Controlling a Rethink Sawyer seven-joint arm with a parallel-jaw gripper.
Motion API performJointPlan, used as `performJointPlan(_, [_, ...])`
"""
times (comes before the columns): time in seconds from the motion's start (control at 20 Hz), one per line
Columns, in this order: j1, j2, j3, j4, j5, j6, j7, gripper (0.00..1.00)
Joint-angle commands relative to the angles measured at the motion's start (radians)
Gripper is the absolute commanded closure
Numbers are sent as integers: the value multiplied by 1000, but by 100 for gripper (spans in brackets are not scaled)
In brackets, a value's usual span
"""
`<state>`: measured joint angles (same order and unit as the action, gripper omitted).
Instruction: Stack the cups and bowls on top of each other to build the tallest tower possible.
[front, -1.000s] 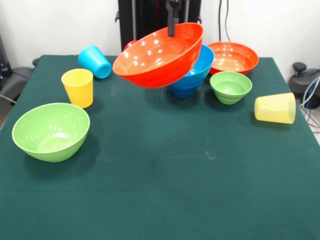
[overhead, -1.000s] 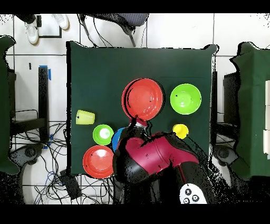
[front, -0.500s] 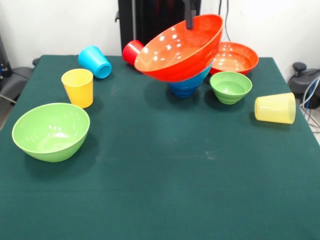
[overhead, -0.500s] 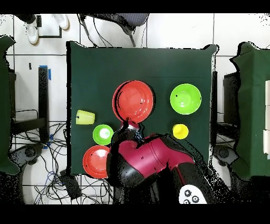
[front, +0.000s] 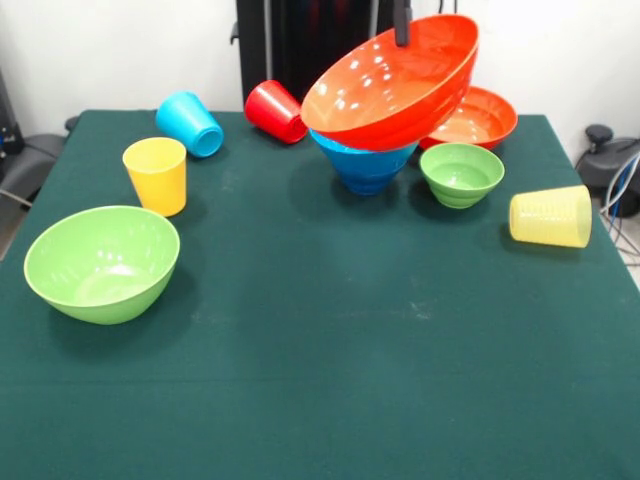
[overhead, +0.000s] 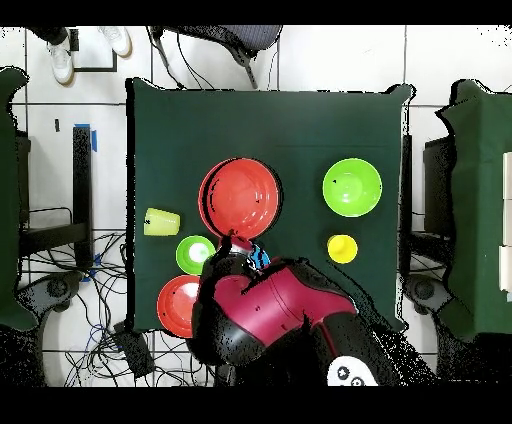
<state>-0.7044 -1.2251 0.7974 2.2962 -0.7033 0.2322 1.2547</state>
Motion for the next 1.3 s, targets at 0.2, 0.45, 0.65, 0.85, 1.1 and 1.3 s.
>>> performJointPlan(0.2, [-31, -5, 99, 99, -25, 155, -130, 100])
performJointPlan(0.45, [-27, 3, 77, 118, -87, 124, -82, 100])
performJointPlan(0.65, [-4, 18, 48, 112, -142, 119, -54, 100])
performJointPlan(0.85, [27, 43, 14, 100, -210, 147, -30, 100])
performJointPlan(1.1, [36, 64, 5, 102, -255, 185, -42, 100])
performJointPlan(1.3, [50, 49, 15, 118, -241, 213, -47, 100])
